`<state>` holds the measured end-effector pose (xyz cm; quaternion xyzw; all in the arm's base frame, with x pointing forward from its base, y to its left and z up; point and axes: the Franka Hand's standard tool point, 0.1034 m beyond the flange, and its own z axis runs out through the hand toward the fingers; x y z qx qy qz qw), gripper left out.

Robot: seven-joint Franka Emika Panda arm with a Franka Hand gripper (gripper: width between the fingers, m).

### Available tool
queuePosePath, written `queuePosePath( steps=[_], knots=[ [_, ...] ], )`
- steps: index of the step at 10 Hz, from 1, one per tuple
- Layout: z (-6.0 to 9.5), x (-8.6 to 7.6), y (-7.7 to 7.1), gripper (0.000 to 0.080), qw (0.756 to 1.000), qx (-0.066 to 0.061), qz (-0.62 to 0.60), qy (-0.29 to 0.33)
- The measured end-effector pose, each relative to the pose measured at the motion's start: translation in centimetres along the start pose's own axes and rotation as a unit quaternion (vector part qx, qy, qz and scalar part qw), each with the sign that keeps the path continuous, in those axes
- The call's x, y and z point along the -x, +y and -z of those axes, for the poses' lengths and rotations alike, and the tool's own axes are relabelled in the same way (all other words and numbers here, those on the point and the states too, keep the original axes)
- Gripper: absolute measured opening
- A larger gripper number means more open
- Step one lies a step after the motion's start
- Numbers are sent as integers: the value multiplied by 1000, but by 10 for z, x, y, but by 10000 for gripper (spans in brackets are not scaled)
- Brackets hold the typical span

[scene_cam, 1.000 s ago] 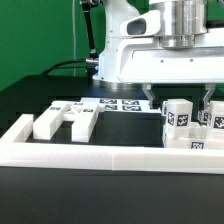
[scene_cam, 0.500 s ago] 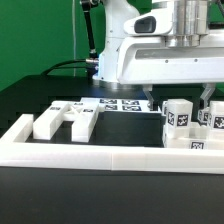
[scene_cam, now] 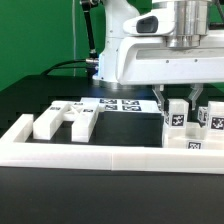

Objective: Assemble chair

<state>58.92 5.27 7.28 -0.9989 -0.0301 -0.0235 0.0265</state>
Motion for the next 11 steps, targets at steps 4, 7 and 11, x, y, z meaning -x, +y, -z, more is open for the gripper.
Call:
queuePosePath(
  steps=[4, 7, 11],
  knots=[
    [0, -1, 1, 288, 987, 0, -162, 1],
    [1, -2, 12, 291, 968, 7, -251, 3],
    [2, -2, 20, 353, 947, 11, -322, 6]
  ],
)
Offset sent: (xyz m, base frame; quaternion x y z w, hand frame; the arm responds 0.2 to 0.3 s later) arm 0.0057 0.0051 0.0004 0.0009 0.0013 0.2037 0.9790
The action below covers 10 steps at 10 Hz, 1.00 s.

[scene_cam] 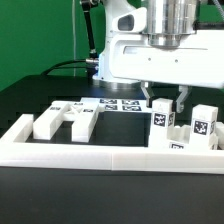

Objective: Assemble chair

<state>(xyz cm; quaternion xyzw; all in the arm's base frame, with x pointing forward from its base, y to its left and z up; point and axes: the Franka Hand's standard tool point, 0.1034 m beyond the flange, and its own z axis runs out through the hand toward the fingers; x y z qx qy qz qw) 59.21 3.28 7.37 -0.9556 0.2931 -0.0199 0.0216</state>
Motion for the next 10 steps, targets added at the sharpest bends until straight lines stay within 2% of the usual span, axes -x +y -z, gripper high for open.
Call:
queuePosePath(
  steps=[1, 2, 3, 4, 7, 10],
  knots=[
    [0, 0, 0, 487, 1000, 0, 0, 0],
    [0, 0, 0, 487, 1000, 0, 0, 0],
    [1, 1, 0, 614, 1000, 0, 2, 0],
    [5, 4, 3, 638, 1000, -2, 6, -1],
    [15, 18, 3, 648, 1000, -5, 10, -4],
    [15, 22, 5, 649, 1000, -4, 10, -6]
  ],
)
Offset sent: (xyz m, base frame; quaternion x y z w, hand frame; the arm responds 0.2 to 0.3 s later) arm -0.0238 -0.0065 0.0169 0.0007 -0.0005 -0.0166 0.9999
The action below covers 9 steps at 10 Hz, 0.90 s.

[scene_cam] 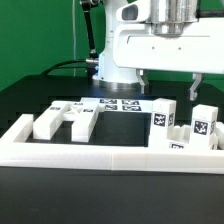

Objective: Assemble chair

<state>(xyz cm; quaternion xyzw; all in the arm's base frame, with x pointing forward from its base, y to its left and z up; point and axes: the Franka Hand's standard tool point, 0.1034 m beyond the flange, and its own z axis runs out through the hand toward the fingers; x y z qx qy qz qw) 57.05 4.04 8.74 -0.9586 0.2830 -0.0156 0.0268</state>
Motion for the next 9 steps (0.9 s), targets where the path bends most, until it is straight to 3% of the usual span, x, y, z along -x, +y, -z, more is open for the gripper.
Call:
queuePosePath(
  steps=[3, 4, 9],
  knots=[
    [-6, 3, 3, 649, 1000, -4, 0, 12],
    [-13, 11, 4, 649, 1000, -1, 1, 13],
    [-46, 24, -1, 649, 1000, 12, -1, 14]
  ],
)
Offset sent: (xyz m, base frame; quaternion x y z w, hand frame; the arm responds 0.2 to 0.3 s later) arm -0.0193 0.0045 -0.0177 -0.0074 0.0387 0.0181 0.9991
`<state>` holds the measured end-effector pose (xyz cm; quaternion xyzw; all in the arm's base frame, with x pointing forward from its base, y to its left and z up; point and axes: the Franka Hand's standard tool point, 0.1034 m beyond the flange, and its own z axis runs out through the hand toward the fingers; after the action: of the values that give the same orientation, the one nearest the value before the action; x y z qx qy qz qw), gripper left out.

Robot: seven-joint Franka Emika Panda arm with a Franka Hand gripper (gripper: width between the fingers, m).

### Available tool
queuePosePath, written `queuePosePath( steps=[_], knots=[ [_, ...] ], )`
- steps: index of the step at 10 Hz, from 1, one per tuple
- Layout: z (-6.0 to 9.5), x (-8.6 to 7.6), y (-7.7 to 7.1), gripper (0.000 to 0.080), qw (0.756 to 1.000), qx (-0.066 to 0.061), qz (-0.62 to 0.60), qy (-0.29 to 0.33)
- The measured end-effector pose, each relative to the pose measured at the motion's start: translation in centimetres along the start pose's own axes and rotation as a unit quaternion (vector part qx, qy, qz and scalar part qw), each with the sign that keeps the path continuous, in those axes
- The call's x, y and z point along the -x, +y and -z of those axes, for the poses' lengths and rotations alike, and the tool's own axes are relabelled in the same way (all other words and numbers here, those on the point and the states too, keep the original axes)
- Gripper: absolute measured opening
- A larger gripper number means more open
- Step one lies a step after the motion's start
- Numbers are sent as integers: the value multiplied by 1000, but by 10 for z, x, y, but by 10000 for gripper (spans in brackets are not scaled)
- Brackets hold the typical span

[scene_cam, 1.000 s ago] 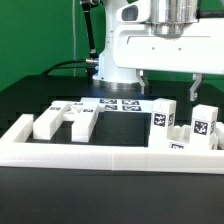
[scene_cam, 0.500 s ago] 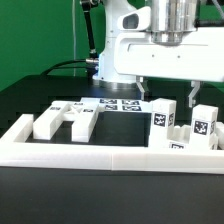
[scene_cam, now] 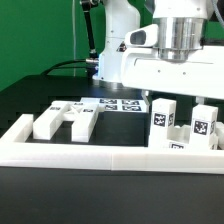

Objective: Assemble chair

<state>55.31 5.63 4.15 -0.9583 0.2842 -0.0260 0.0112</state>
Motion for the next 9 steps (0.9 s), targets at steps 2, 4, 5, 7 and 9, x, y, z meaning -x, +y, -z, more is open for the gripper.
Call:
queuePosePath(
  steps=[2, 4, 5, 7, 9],
  knots=[
    [-13, 3, 0, 649, 1000, 8, 4, -5],
    [-20, 6, 2, 649, 1000, 12, 7, -8],
    [-24, 8, 3, 649, 1000, 15, 8, -10],
    [-27, 10, 3, 535, 1000, 18, 10, -12],
    [-27, 10, 3, 330, 1000, 17, 10, -12]
  ],
)
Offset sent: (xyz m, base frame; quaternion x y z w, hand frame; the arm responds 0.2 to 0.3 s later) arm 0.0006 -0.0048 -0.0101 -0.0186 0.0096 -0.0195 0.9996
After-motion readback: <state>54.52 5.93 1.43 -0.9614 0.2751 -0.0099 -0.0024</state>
